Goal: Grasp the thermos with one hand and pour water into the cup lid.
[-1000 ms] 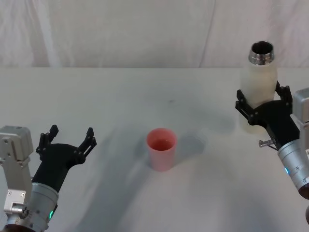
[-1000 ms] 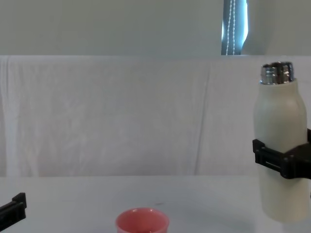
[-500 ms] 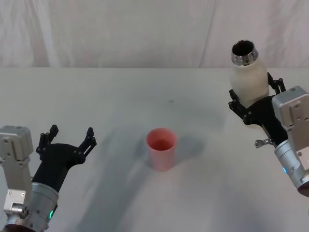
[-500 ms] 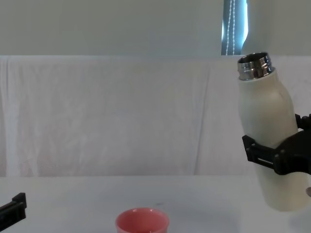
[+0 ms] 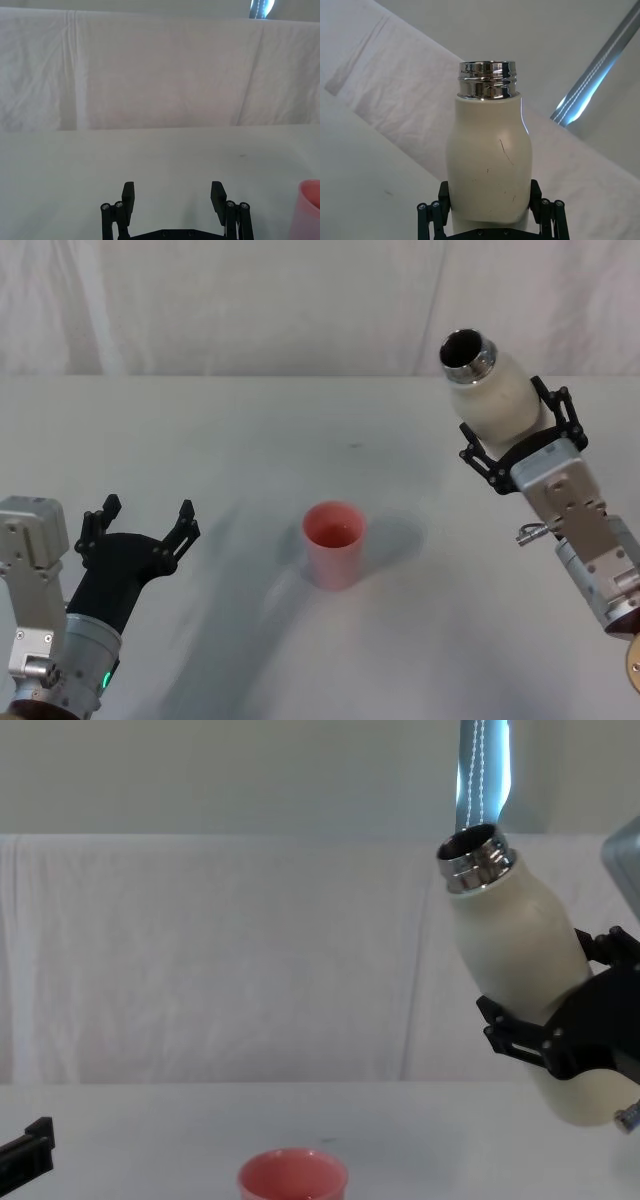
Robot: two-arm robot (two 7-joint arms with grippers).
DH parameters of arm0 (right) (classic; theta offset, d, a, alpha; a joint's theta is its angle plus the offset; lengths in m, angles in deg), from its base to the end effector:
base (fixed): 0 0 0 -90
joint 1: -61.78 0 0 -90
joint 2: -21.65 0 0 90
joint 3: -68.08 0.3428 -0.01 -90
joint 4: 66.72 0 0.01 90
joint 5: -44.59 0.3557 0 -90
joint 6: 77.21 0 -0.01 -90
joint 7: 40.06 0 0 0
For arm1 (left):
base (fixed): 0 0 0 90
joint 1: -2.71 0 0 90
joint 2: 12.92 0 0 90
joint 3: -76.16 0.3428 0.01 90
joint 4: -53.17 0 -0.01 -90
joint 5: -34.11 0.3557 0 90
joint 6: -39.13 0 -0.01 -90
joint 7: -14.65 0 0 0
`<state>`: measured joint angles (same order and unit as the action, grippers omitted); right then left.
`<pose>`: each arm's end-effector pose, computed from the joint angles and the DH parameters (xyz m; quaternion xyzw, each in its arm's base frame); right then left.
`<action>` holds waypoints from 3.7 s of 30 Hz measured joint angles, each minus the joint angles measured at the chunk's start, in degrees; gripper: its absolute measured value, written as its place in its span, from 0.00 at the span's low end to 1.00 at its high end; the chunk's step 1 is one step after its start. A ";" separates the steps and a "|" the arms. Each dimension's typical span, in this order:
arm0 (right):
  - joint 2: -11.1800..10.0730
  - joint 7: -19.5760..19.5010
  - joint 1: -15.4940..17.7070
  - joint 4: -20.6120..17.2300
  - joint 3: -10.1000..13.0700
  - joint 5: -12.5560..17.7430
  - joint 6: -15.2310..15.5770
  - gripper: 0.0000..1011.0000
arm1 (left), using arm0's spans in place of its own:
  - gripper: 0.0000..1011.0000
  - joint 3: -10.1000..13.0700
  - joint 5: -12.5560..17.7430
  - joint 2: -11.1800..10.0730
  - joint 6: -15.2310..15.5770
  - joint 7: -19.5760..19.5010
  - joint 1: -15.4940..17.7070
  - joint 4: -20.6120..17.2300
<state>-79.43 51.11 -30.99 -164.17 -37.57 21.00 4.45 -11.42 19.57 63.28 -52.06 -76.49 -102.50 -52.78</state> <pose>0.3746 0.0410 -0.3001 -0.0807 -0.3171 -0.5526 0.7666 0.2861 0.0452 -0.3349 -0.0174 0.0065 0.6616 0.7496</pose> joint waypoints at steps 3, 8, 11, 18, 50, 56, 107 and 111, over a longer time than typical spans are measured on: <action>-0.18 -0.79 -0.04 0.21 -0.58 -1.79 -0.32 0.94 | 0.99 0.00 0.00 0.00 0.00 0.00 0.00 0.00; -0.59 -1.85 -0.16 0.66 -1.56 -4.52 -0.81 0.94 | 0.99 0.00 0.00 0.00 0.00 0.00 0.00 0.00; -1.03 -2.73 -0.30 1.21 -2.43 -6.65 -1.44 0.94 | 0.99 0.00 0.00 0.00 0.00 0.00 0.00 0.00; -2.26 -4.02 -0.98 2.44 -4.64 -11.16 -2.00 0.94 | 0.99 0.00 0.00 0.00 0.00 0.00 0.00 0.00; -7.53 1.54 -7.51 5.93 -11.92 -19.81 4.06 0.94 | 0.99 0.00 0.00 0.00 0.00 0.00 0.00 0.00; -8.07 0.48 -8.16 6.56 -13.12 -22.43 5.41 0.94 | 0.99 0.00 0.00 0.00 0.00 -0.01 0.00 0.00; -11.06 -2.82 -8.74 7.43 -17.28 -30.10 6.95 0.94 | 0.99 0.00 0.00 0.00 0.00 0.00 0.00 0.00; -11.37 -3.08 -8.92 7.43 -17.56 -30.64 6.96 0.94 | 0.99 0.00 0.00 0.00 0.00 0.00 0.00 0.00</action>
<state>-90.80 48.03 -39.91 -156.75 -55.13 -9.63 11.41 -11.42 19.57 63.28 -52.06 -76.49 -102.50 -52.78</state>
